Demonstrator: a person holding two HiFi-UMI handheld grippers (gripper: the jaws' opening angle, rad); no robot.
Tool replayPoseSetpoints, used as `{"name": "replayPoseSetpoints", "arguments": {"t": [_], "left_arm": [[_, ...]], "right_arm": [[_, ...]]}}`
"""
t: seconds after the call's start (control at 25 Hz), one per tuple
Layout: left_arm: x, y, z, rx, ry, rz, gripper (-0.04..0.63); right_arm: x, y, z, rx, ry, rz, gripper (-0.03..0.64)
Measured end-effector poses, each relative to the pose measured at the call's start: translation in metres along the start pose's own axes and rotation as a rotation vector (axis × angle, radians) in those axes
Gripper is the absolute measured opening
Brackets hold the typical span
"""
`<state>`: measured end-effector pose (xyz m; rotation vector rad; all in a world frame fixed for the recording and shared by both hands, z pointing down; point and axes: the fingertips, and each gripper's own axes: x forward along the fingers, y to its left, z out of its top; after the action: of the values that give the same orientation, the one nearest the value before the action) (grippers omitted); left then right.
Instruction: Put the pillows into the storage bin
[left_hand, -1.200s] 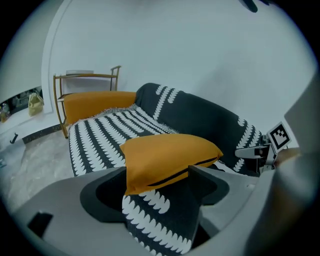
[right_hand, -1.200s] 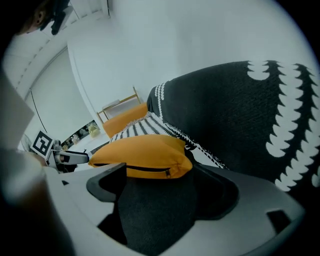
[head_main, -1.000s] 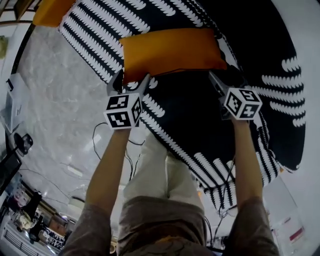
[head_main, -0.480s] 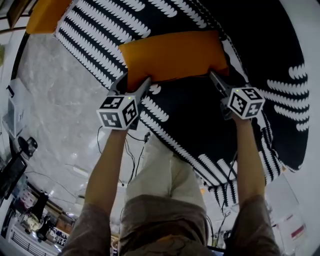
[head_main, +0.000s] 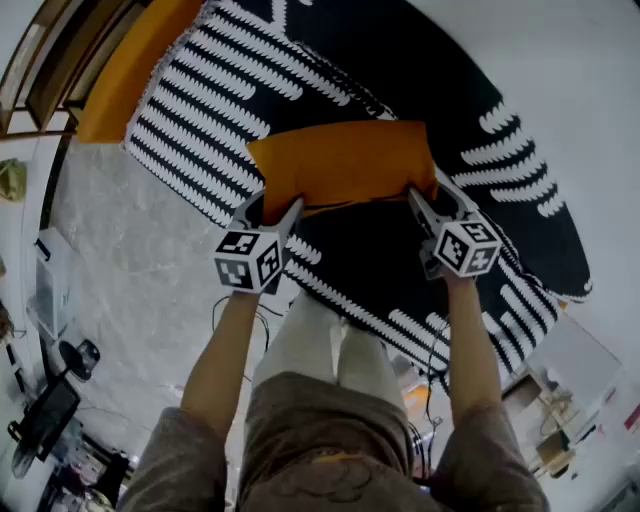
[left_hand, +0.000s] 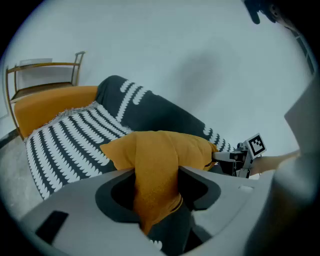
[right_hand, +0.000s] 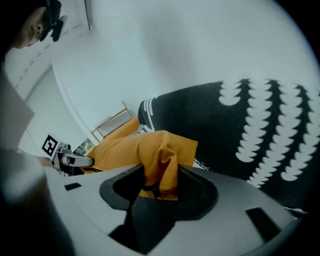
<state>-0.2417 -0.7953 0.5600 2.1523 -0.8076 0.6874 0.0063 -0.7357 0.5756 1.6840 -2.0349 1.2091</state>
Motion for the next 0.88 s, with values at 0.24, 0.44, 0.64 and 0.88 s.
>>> {"name": "replayPoseSetpoints", "arguments": {"t": [0.24,0.44,0.64,0.88], "left_arm": [[0.01,-0.104,0.027,0.143,0.058,-0.155,0.221],[0.016,-0.22,0.027,0.276,0.106,-0.305,0.221],[-0.003,-0.342,-0.013,0.402,0.16,-0.442,0.221],[-0.039,-0.478,-0.092,0.582,0.256,-0.64,0.221]], "right_arm": [[-0.121,-0.037,0.0,0.119,-0.123,-0.189,0.189],[-0.247,-0.068,-0.023,0.225,-0.239,-0.337,0.189],[-0.384,-0.079,-0.082,0.313,-0.345,-0.469,0.189],[-0.538,-0.06,-0.193,0.468,-0.481,-0.666,0.19]]}}
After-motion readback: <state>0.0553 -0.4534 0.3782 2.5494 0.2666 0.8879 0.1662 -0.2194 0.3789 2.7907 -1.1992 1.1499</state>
